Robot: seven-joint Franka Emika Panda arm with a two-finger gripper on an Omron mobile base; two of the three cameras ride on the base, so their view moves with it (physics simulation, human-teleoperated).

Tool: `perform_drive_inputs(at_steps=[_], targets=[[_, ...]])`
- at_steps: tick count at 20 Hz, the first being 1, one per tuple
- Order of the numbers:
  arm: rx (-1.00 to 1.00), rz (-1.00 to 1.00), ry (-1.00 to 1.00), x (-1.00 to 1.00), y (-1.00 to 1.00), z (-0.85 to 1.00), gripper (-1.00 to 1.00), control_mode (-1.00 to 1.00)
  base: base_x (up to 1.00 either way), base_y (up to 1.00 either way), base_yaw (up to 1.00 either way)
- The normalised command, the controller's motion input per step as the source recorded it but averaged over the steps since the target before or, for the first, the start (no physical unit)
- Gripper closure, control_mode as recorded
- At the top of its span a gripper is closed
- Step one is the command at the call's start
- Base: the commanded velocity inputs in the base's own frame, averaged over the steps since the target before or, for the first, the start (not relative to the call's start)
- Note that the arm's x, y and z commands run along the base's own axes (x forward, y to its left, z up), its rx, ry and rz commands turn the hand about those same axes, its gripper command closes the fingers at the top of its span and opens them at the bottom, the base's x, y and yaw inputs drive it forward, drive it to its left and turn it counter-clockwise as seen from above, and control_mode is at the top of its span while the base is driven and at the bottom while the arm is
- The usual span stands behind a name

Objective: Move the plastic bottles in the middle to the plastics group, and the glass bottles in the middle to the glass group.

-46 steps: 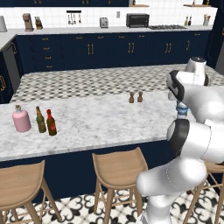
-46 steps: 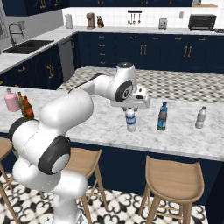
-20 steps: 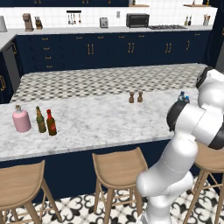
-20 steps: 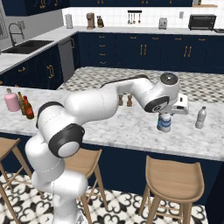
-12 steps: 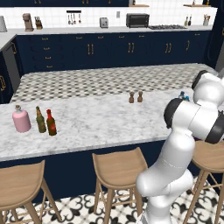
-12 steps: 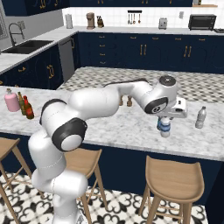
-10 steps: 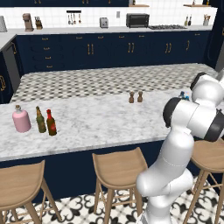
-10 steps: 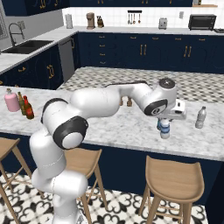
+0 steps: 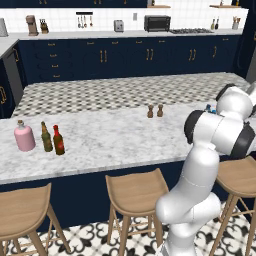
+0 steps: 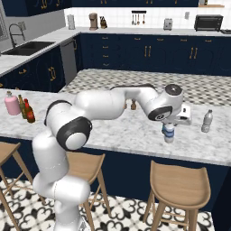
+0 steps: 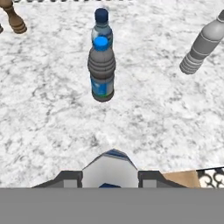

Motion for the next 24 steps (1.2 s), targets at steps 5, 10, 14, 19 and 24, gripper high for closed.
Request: perform_drive_inputs(at_steps=[5,10,14,19,24], targets=[[0.01,0.03,0.00,0.29,0.00,0.00,1.00,-1.00,0.00,0.00,0.00],[0.00,0.04,0.00,0.09,0.00,-0.27,1.00,-1.00,0.00,0.00,0.00],[0.00,0.04,0.00,0.13,0.00,-0.41,1.00,-1.00,0.00,0.00,0.00],[0.00,0.04,0.00,0.18,0.00,-0.33,1.00,-1.00,0.00,0.00,0.00],[0.00,0.02,0.00,0.21,0.00,-0.02,1.00,-1.00,0.00,0.00,0.00]])
